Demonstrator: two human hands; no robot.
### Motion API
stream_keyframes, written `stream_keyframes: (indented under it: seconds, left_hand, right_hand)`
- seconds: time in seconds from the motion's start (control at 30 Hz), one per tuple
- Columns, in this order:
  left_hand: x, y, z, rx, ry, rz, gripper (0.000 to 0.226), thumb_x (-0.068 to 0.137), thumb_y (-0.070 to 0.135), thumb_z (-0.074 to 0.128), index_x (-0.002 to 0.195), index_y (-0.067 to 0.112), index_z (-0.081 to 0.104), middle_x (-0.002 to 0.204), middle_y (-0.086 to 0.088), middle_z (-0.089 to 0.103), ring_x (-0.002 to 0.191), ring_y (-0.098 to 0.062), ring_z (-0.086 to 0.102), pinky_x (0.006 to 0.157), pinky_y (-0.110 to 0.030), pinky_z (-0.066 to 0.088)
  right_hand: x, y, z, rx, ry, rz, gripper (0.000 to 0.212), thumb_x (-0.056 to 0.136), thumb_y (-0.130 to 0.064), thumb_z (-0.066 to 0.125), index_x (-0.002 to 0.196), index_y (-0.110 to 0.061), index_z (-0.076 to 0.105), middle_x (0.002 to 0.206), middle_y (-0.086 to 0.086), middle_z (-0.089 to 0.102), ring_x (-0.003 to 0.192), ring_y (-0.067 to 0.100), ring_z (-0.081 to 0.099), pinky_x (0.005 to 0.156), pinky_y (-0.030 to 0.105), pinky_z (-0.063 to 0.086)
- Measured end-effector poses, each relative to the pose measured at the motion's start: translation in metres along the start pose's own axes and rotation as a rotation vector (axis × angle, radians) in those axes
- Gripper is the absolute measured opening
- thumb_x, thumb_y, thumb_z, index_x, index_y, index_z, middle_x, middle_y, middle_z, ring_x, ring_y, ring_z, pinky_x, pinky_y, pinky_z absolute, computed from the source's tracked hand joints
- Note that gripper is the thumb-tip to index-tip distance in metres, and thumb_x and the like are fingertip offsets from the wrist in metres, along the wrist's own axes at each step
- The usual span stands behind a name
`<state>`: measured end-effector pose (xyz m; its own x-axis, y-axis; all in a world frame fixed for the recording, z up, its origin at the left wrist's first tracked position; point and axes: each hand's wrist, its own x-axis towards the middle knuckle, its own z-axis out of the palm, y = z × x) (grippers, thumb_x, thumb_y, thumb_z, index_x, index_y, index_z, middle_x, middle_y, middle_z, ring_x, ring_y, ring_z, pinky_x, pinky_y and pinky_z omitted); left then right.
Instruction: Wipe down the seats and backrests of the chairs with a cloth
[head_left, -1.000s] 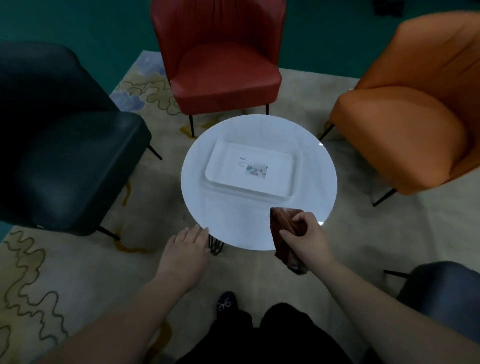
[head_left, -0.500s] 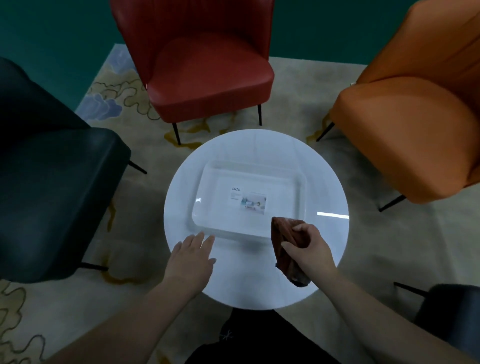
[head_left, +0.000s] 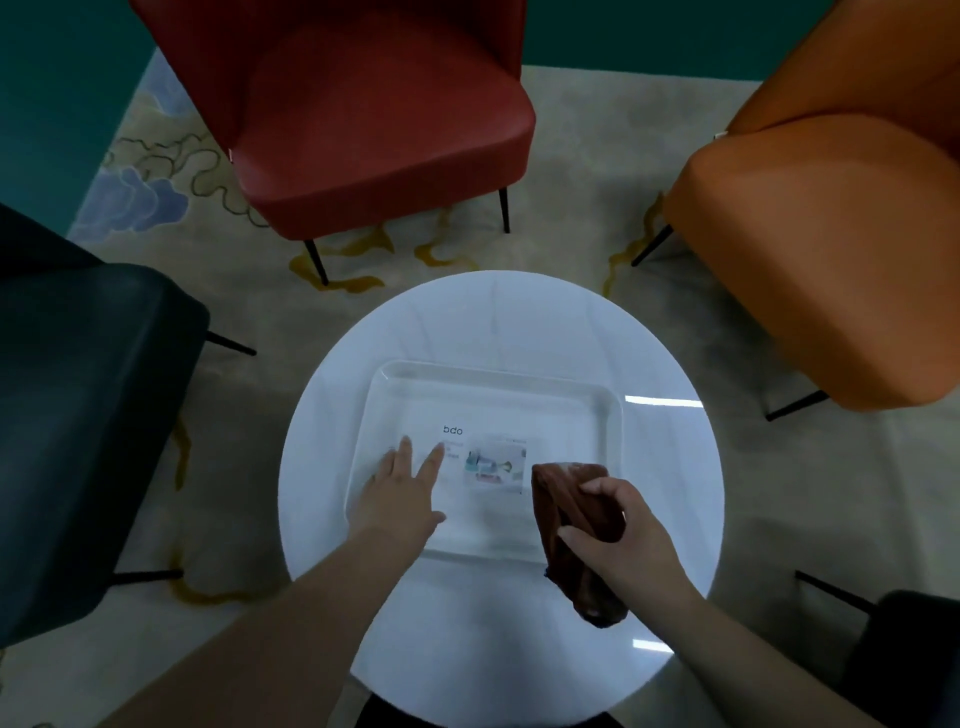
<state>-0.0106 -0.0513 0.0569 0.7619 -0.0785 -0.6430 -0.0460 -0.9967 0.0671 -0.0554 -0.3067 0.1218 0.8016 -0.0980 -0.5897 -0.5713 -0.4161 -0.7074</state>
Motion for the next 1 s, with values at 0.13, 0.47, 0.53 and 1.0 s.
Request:
stream_keyframes:
  seconds: [0.13, 0.47, 0.53, 1.0]
  left_hand:
    - [0.029, 0.0, 0.007, 0.051, -0.06, -0.015, 0.107, 0.083, 0.055, 0.064, 0.15, 0.032, -0.016, 0.159, -0.013, -0.016, 0.148, -0.028, 0.003, 0.115, -0.038, 0.022]
    - [0.048, -0.017, 0.029, 0.152, 0.009, 0.053, 0.121, 0.076, 0.059, 0.068, 0.144, 0.033, -0.029, 0.158, -0.013, -0.02, 0.147, -0.027, 0.001, 0.106, -0.032, 0.036]
    - [0.05, -0.017, 0.027, 0.16, -0.006, 0.062, 0.121, 0.076, 0.059, 0.068, 0.144, 0.034, -0.029, 0.158, -0.013, -0.02, 0.147, -0.027, 0.001, 0.106, -0.033, 0.036]
    - [0.057, -0.014, 0.007, 0.187, -0.045, 0.067, 0.119, 0.076, 0.06, 0.067, 0.146, 0.032, -0.025, 0.158, -0.015, -0.018, 0.147, -0.028, 0.003, 0.114, -0.031, 0.023]
  right_hand:
    - [0.017, -0.009, 0.003, 0.022, -0.018, 0.006, 0.048, 0.074, -0.027, 0.081, 0.109, -0.04, 0.051, 0.117, -0.015, 0.054, 0.103, 0.003, 0.057, 0.08, 0.018, 0.047]
    - [0.067, -0.023, 0.034, 0.213, -0.116, 0.098, 0.06, 0.086, 0.009, 0.051, 0.12, -0.04, 0.057, 0.127, -0.01, 0.055, 0.098, 0.017, 0.063, 0.08, 0.029, 0.054]
    - [0.077, -0.021, 0.041, 0.2, -0.109, 0.044, 0.063, 0.084, 0.011, 0.053, 0.122, -0.04, 0.057, 0.126, -0.011, 0.054, 0.088, 0.014, 0.065, 0.066, 0.022, 0.051]
    - [0.108, -0.001, 0.042, -0.203, -0.14, -0.093, 0.083, 0.081, -0.002, 0.071, 0.137, -0.051, 0.034, 0.118, 0.001, 0.042, 0.093, 0.004, 0.058, 0.09, 0.008, 0.043]
